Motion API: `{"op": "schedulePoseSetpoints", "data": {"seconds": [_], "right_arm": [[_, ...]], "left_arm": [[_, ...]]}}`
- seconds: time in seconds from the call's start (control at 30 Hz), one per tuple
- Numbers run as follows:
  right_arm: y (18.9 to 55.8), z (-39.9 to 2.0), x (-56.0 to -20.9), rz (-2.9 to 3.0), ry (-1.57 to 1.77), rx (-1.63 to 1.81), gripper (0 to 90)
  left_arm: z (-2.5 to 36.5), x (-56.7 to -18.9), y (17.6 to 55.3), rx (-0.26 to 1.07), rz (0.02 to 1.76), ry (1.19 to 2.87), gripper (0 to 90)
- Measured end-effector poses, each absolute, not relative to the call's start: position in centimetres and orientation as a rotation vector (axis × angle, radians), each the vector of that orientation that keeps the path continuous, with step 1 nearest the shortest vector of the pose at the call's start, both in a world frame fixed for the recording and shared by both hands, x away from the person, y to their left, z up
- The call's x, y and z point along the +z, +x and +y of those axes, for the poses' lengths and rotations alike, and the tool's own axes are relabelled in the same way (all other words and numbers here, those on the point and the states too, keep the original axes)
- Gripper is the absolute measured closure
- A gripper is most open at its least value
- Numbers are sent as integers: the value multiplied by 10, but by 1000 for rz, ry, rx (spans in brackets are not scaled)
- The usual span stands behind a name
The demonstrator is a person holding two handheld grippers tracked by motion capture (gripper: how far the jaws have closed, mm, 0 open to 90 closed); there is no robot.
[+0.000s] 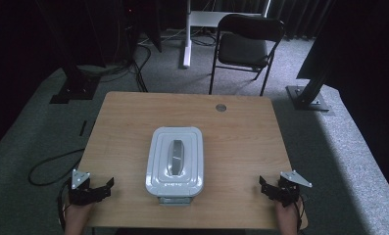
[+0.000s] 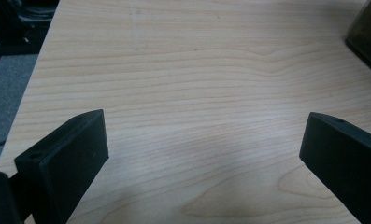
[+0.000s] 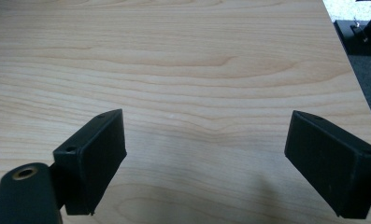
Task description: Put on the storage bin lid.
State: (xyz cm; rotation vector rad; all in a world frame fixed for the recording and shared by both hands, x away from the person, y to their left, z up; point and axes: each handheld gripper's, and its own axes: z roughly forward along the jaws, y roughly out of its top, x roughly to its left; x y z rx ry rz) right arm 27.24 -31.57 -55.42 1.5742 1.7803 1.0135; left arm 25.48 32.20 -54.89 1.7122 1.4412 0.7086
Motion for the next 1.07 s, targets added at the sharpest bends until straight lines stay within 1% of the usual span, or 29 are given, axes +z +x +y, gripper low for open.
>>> {"op": "schedulePoseSetpoints", "data": {"seconds": [0.13,0.6,0.7,1.07], "right_arm": [[274,-317,-557,1768,1580,975,118],[278,-323,-560,1726,1661,910,119],[279,-322,-560,1734,1651,853,119],[280,-324,-561,1746,1671,876,119]], "left_arm": [[326,-548,255,712,1434,1702,19],[340,-551,259,769,1506,1669,20],[341,-551,258,785,1513,1660,19],[347,-551,258,819,1553,1642,20]]}}
